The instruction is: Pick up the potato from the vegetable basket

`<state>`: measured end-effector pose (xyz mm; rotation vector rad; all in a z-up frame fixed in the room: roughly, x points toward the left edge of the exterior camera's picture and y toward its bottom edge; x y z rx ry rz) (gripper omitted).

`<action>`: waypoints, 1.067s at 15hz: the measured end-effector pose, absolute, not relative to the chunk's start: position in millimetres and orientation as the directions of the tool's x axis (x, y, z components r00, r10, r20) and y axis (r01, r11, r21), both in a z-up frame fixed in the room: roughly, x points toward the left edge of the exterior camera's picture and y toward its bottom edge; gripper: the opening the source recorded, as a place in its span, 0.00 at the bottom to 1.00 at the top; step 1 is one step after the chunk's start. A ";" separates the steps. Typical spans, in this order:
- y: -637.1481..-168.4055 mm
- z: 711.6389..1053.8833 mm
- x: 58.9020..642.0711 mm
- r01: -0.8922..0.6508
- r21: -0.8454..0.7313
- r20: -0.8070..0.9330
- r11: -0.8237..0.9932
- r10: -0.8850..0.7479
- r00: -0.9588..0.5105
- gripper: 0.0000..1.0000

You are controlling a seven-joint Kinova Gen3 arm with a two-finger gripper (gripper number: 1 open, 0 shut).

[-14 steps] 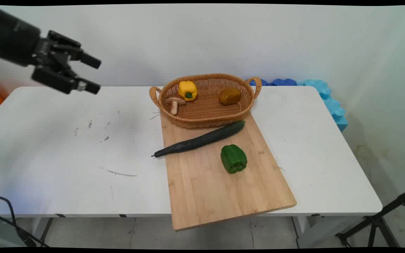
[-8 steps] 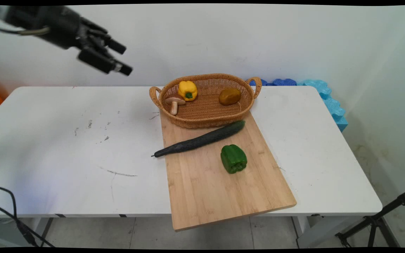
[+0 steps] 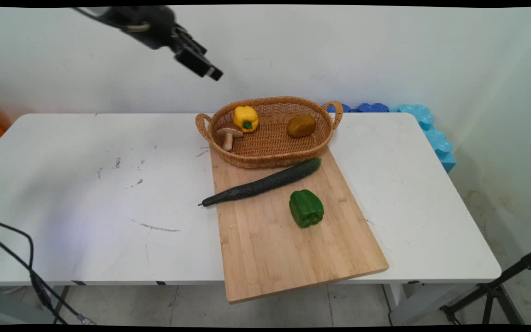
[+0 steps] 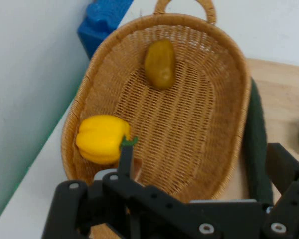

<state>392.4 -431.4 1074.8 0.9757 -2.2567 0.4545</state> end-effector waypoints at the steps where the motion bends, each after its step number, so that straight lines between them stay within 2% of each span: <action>1: -444.4 1070.6 386.3 -0.750 -0.064 0.663 0.658 -0.534 -0.525 1.00; 8: -543.7 1018.3 339.8 -0.795 -0.038 0.612 0.605 -0.615 -0.497 1.00; 16: -613.0 952.4 293.5 -0.797 0.038 0.567 0.603 -0.670 -0.480 1.00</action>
